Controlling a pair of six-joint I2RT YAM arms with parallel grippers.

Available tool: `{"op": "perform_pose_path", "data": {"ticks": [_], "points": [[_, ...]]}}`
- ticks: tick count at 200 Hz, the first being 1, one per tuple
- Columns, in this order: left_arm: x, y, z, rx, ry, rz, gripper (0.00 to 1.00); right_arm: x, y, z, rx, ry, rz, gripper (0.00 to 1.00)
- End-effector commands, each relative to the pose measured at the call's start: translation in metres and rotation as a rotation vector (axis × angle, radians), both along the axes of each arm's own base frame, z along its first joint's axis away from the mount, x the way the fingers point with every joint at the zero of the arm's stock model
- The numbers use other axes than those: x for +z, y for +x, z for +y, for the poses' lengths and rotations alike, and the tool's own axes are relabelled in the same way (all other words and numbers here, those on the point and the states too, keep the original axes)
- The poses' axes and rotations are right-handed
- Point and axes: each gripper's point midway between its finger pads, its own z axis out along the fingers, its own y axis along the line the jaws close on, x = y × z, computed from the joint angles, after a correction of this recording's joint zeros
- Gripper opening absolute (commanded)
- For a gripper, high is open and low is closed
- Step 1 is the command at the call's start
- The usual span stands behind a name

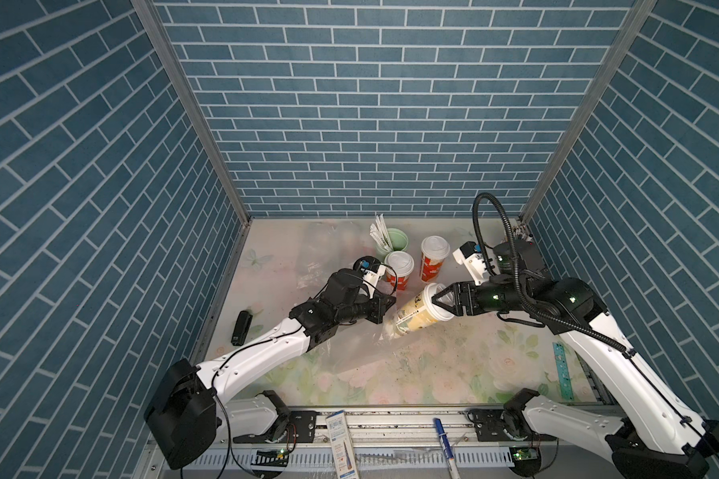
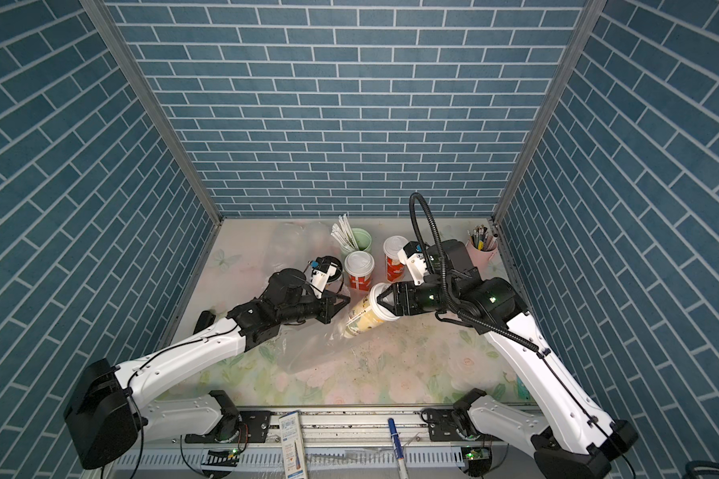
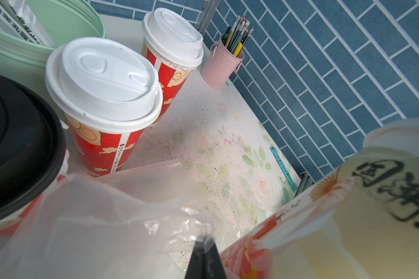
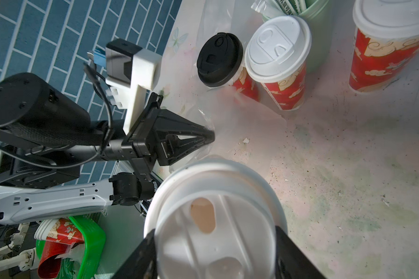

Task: Pack milk tea into plastic carrier bags
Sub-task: Place the milk tea cup in the plastic carrier bag.

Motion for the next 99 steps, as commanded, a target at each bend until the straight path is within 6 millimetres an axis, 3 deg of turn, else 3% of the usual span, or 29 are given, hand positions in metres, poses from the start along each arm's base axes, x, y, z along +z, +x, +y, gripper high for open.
{"op": "perform_pose_path", "data": {"ticks": [1, 38, 45, 99], "points": [[0.006, 0.002, 0.001, 0.043, -0.021, -0.069, 0.0, 0.002, -0.007, 0.004, 0.007, 0.047, 0.027, 0.54], [0.018, -0.002, 0.007, 0.095, -0.059, -0.159, 0.0, -0.011, -0.008, -0.002, -0.034, 0.037, 0.048, 0.53], [0.01, -0.004, 0.01, 0.101, -0.05, -0.159, 0.0, -0.012, -0.008, -0.003, -0.041, 0.04, 0.045, 0.53], [0.015, -0.014, 0.009, 0.111, -0.081, -0.219, 0.0, -0.027, -0.004, -0.001, -0.077, 0.065, 0.07, 0.51]]}}
